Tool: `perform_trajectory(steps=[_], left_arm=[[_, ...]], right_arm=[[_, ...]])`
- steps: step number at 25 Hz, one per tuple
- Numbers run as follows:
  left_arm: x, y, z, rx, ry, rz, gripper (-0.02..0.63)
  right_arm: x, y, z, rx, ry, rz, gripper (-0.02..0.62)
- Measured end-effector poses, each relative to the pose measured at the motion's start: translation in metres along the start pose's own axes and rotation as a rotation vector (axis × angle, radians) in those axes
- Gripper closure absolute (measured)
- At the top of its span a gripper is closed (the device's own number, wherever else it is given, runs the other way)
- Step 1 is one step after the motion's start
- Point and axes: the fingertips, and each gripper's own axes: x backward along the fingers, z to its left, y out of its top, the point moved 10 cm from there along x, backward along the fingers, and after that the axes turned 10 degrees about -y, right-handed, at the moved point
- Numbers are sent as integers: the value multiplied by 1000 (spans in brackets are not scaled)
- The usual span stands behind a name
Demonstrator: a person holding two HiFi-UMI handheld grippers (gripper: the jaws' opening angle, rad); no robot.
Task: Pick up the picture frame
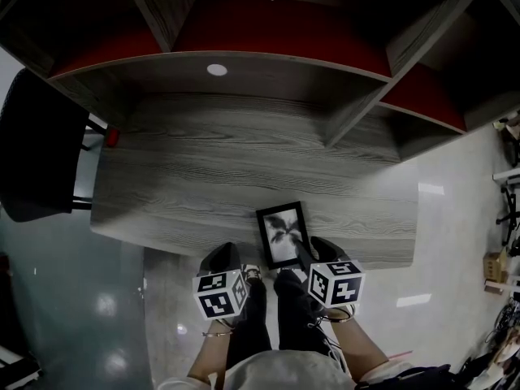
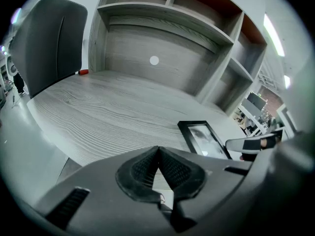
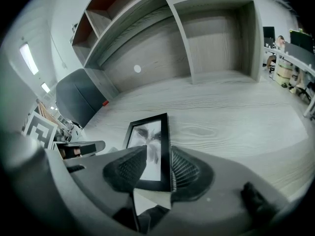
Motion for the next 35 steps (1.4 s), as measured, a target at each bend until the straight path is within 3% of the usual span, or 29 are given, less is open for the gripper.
perform_trajectory(steps=[6,10,20,35], left_arm=[[-3,0,-2,3,-9,17,594],[-4,8,-5,-50,-20,2,594],[-1,10,-2,-21,-18,-18,592],[-3,12,4,-2,-30,-18,592]], right_arm=[[-4,-6,-3,-1,12,25,446],[-6,-9,-5,25,5,29,446],[-14,-9,-2,79,-6,80,446],[-15,-7,-11,33,11,111,506]])
